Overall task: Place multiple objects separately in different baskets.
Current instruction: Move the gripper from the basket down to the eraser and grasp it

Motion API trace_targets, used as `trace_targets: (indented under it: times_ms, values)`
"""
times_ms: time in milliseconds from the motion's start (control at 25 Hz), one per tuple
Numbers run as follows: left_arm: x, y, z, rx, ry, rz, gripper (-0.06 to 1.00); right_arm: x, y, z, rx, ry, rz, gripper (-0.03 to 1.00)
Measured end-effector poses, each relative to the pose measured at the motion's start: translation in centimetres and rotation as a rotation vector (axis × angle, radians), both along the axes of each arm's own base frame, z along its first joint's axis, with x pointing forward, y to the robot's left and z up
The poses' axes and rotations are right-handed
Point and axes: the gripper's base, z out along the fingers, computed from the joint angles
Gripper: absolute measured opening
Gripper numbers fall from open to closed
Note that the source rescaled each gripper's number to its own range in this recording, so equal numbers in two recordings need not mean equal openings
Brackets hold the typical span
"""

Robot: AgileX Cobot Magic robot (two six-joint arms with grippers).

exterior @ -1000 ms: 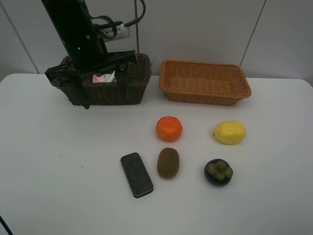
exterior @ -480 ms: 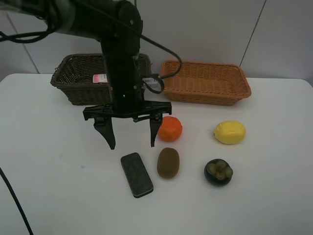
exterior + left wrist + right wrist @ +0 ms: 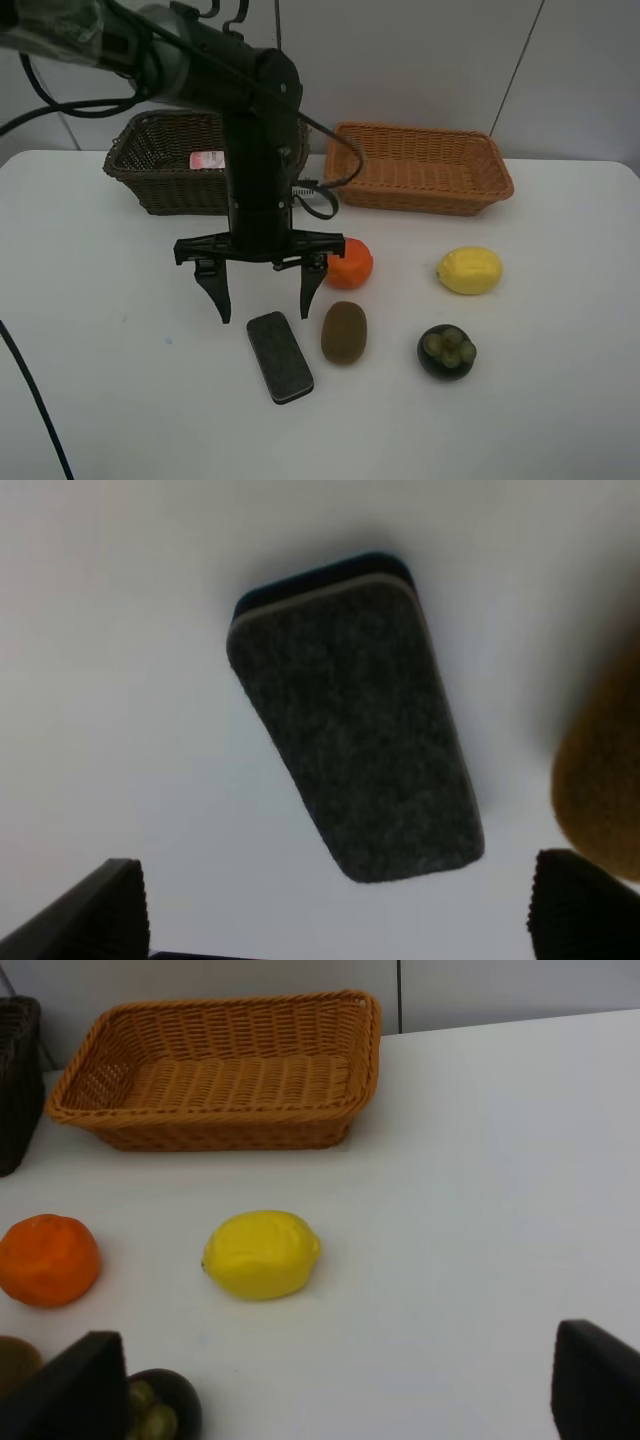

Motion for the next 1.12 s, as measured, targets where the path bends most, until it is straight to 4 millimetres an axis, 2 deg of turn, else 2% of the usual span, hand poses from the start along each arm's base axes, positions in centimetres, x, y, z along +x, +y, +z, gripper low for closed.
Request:
trace_targets:
  times_ms: [160, 520, 880, 1120]
  values:
    - [0.0, -0.1, -1.6, 0.021, 0.038, 0.009, 1.00, 0.0, 0.0, 0.0, 0.000, 0.000, 0.000, 1.00]
    - [-0.2, -0.3, -4.0, 0.042, 0.099, 0.029, 1.00, 0.0, 0.0, 0.0, 0.000, 0.000, 0.000, 1.00]
    - [-0.3, -0.2, -5.3, 0.061, 0.127, 0.030, 1.00, 0.0, 0.0, 0.0, 0.000, 0.000, 0.000, 1.00]
    - [-0.2, -0.3, -5.4, 0.055, 0.121, 0.024, 1.00, 0.0, 0.0, 0.0, 0.000, 0.000, 0.000, 1.00]
